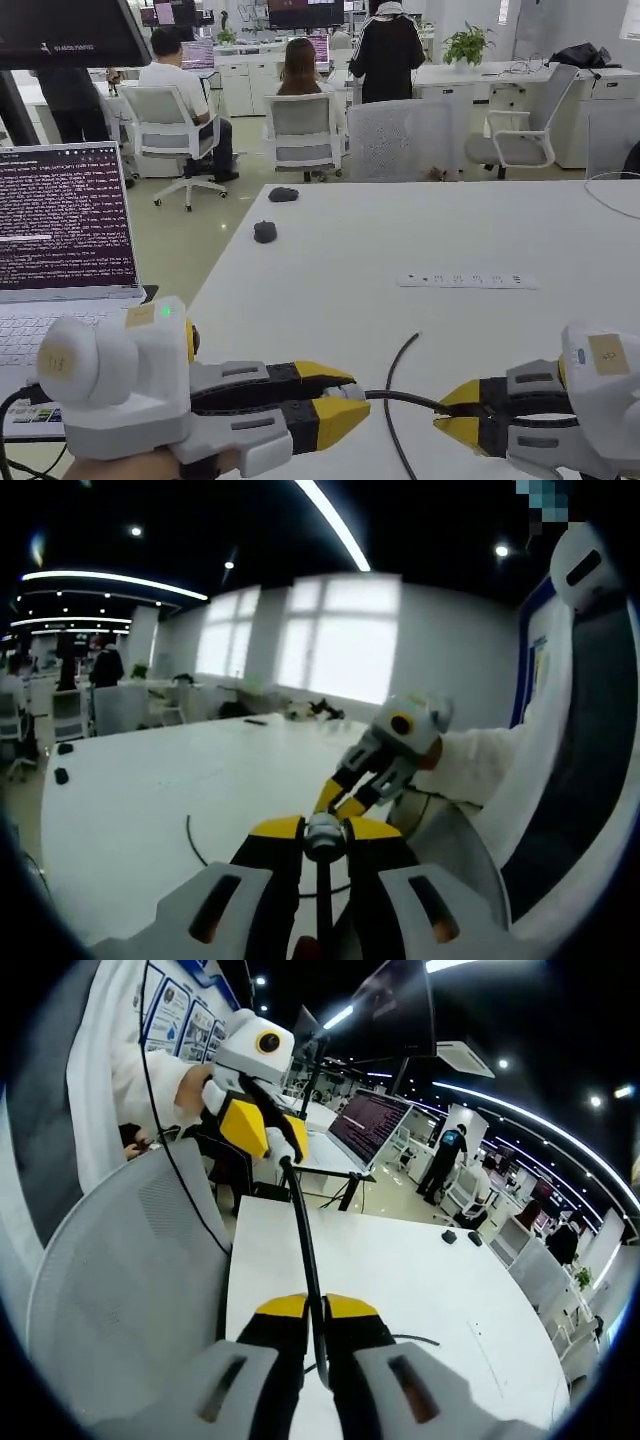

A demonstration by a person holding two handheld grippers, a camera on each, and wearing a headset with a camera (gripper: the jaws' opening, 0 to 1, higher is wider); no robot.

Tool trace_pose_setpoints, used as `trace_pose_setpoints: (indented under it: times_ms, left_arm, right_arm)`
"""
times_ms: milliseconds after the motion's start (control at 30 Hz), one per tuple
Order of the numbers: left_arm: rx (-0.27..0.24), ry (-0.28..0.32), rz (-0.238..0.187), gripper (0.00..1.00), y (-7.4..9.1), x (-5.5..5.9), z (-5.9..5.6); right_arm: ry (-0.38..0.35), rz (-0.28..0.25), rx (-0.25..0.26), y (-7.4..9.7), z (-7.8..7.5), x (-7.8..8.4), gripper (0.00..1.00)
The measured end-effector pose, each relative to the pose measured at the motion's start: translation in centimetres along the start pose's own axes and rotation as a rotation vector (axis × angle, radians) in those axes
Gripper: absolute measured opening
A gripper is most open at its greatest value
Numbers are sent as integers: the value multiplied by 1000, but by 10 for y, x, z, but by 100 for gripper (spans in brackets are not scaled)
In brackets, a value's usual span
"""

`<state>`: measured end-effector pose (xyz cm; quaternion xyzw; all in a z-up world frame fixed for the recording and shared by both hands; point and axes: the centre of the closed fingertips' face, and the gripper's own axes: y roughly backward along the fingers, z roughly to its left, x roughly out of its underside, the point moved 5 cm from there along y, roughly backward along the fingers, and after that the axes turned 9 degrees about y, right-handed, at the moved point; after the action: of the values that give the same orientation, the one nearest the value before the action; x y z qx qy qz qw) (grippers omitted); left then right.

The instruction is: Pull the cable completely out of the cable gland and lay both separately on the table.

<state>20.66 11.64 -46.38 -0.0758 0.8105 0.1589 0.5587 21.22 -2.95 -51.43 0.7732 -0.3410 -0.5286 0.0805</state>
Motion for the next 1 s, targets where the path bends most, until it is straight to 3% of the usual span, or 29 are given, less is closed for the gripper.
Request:
trace_pose_setpoints:
  times_ms: [133, 267, 467, 667, 867, 1000]
  left_arm:
    - [4, -9, 4, 17, 0, -1, -3]
    - [2, -18, 2, 17, 0, -3, -3]
    - [-1, -17, 5, 17, 0, -3, -3]
    - [4, -16, 12, 17, -4, -3, -2]
    - [17, -16, 22, 17, -7, -2, -4]
    - [20, -14, 24, 17, -8, -1, -5]
  right_arm:
    - [0, 6, -14, -1, 1, 1, 5]
    - [-5, 21, -10, 0, -2, 4, 15]
    - [23, -41, 18, 2, -12, -17, 26]
    - [80, -47, -15, -11, -8, -29, 27]
    - [131, -95, -55, -15, -3, -46, 26]
    - [167, -103, -92, -18, -1, -49, 18]
